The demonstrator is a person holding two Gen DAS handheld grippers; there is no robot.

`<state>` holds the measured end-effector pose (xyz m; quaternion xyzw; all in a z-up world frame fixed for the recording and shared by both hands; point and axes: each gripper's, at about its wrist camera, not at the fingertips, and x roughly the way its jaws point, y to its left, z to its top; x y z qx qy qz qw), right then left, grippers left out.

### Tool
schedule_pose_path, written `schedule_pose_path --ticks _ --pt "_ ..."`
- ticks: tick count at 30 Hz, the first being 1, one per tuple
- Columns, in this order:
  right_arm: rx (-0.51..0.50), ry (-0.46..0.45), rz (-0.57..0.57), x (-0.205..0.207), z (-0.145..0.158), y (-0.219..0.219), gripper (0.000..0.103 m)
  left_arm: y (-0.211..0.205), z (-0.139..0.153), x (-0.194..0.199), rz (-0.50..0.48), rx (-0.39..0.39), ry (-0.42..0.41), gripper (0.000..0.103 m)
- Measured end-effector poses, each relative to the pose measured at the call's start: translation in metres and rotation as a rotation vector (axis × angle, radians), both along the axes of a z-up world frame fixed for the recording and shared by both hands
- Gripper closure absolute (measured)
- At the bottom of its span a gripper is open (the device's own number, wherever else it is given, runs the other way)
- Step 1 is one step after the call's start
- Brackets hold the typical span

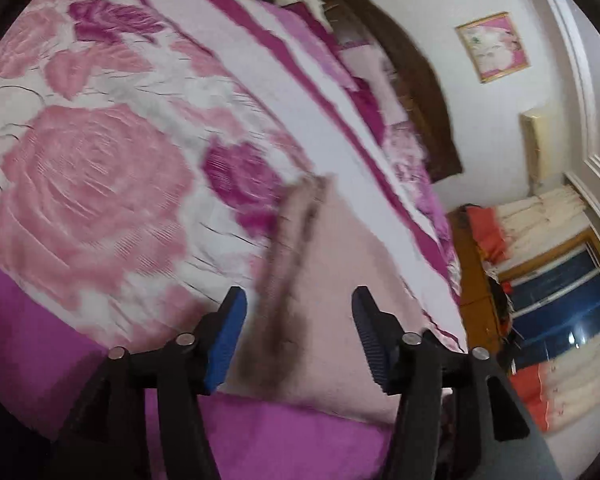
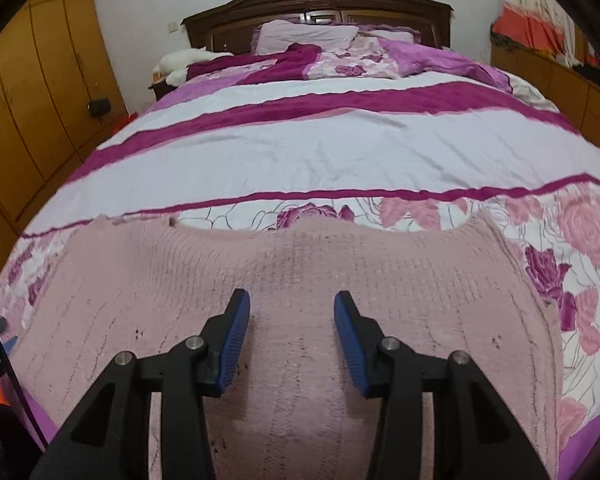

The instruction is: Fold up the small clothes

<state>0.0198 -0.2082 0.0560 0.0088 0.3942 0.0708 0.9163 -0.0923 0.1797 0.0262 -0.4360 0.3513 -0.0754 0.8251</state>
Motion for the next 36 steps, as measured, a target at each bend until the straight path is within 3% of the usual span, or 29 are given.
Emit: schedule_pose_path --ticks 3,6,9,13,20,27,31,33,35,36 --pt "-0.019 -0.01 0.036 -0.005 -0.001 0.012 0.056 -0.023 0.013 -0.006 0.006 0.143 -0.016 0.066" --pt "-0.057 -0.011 0.086 -0.012 -0.006 0.028 0.046 -0.036 0.021 -0.008 0.039 0.273 -0.032 0.066" --pt "-0.101 -0.021 0.137 -0.02 -0.014 0.048 0.04 -0.042 0.018 -0.006 0.038 0.332 -0.034 0.066" --pt "-0.197 -0.056 0.102 -0.028 -0.024 0.07 0.036 -0.036 0.002 0.001 0.002 0.29 0.004 0.066" --pt "-0.107 -0.028 0.034 -0.027 -0.033 0.065 0.031 -0.023 -0.029 0.005 -0.011 0.204 0.031 0.066" --pt "-0.047 0.021 0.003 -0.018 -0.039 0.06 0.018 -0.025 -0.029 -0.001 -0.015 0.204 0.017 0.066" --pt "-0.046 0.072 -0.037 -0.01 -0.038 0.062 0.017 -0.02 -0.031 -0.002 -0.021 0.187 0.014 0.066" --pt "-0.083 0.084 -0.044 -0.009 -0.036 0.067 0.018 -0.019 -0.03 -0.003 -0.023 0.181 0.015 0.066" --pt "-0.119 0.079 -0.028 -0.012 -0.03 0.078 0.027 -0.016 -0.031 -0.003 -0.023 0.164 0.015 0.066" --pt "-0.138 0.074 -0.008 -0.014 -0.025 0.085 0.037 -0.015 -0.032 -0.004 -0.023 0.158 0.015 0.066"
